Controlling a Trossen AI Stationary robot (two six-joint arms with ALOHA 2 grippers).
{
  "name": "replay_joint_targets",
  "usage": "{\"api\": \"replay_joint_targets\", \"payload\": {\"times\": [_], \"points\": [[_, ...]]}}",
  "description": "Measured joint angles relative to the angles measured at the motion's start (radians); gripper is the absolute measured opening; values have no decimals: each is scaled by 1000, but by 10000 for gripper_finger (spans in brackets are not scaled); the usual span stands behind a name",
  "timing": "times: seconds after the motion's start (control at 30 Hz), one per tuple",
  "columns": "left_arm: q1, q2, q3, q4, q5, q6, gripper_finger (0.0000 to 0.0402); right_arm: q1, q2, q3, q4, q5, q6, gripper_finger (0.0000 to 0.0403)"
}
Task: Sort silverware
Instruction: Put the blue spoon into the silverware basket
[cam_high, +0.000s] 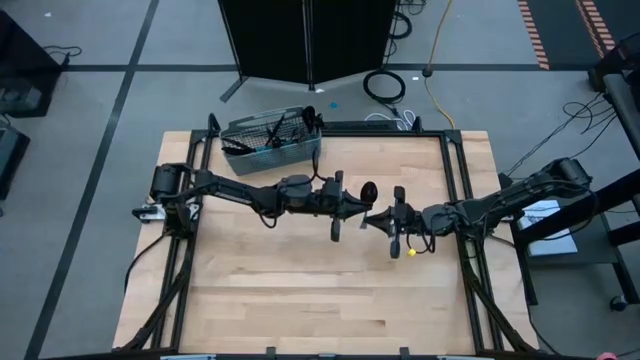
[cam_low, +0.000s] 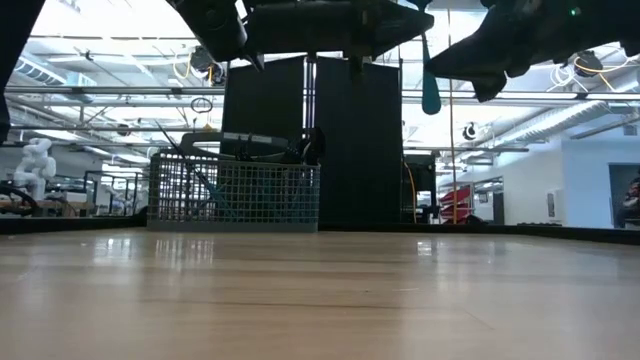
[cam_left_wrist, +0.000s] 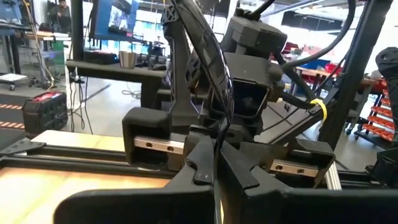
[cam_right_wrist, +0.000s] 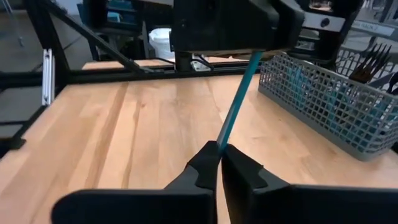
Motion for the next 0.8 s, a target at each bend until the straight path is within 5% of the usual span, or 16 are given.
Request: {"api": "replay_joint_targets", "payload": {"times": [0.47,0.8], "points": [[48,-17,-1,-54,-34,-2,0,0,-48,-1,-33,78,-95,157],[290,-172,-1,-249,-243,162,0,0,-187,0,-222,138,-63,171]]}}
